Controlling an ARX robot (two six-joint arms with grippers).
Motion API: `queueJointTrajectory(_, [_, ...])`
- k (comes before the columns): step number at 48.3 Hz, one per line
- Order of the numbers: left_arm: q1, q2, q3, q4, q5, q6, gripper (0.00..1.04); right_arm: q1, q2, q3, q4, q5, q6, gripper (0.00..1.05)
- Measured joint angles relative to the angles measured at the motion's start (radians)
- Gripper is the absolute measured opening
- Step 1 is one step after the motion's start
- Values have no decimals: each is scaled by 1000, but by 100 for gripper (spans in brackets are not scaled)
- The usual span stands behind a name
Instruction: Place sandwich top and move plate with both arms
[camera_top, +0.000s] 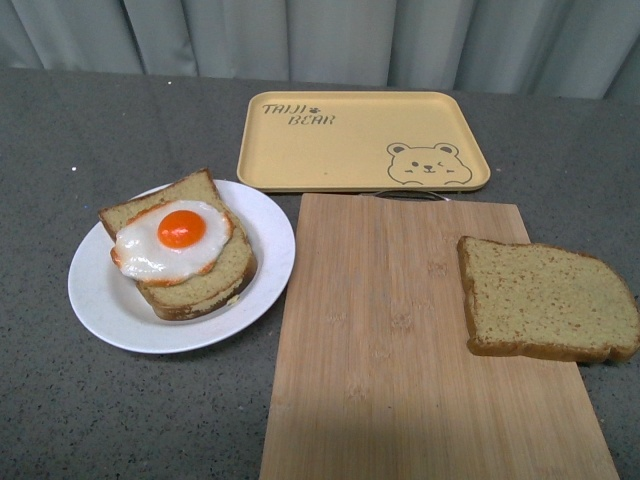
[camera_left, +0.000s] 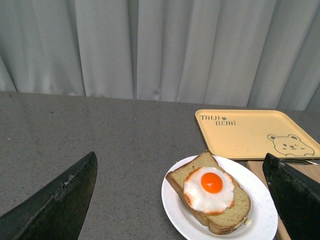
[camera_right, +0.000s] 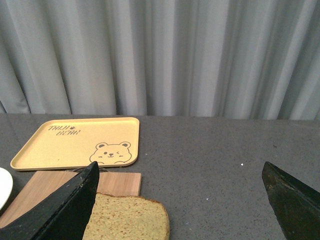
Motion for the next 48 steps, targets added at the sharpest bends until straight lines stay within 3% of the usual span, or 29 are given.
queueJointTrajectory(48, [0, 0, 0, 0, 0, 0, 98, 0, 0, 0, 0, 0, 0, 95])
